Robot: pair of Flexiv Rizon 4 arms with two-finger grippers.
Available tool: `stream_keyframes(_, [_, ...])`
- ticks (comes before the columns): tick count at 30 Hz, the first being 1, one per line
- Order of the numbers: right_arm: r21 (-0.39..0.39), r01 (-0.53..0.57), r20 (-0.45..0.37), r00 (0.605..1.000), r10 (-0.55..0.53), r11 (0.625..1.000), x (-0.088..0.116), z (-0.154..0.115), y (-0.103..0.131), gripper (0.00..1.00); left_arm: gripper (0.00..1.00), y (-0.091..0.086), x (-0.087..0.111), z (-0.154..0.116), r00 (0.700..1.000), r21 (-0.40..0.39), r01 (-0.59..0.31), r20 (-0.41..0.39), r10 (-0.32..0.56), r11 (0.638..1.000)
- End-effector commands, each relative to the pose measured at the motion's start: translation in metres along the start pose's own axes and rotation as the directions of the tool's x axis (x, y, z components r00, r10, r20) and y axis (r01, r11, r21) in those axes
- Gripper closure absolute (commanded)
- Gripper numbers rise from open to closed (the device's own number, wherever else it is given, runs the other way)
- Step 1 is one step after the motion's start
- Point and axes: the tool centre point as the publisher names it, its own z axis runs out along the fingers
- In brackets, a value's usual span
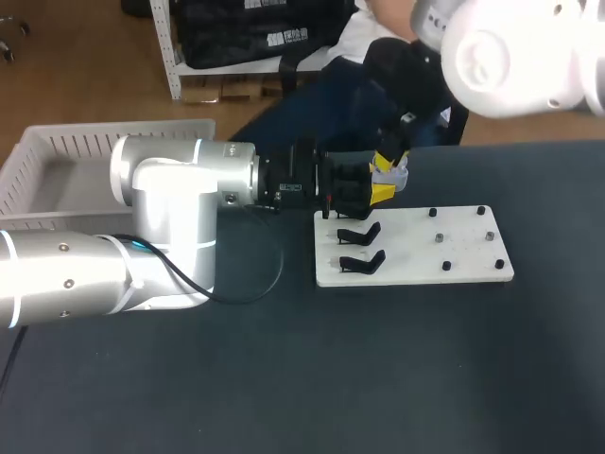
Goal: Pick up each earbud case from the left stands, insert the matching earbuds, close the lid, and place the case in the box.
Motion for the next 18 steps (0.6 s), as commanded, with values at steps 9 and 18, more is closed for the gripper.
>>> stream_keyframes(9, [-0.037,-0.007,0.012,1.000,0.007,0.999,-0.0034,0.0022,-0.0059,1.00,1.00,-0.0001,0.0009,0.0006,1.000,-0.003,-0.003,0.004,0.003,1.000])
stream_keyframes(18, [-0.047,0.003,0.023,1.000,-0.002,0.999,-0.0028,0.0084,-0.0080,1.00,1.00,-0.0001,0.0009,0.0006,1.000,-0.003,-0.003,0.004,0.003,1.000])
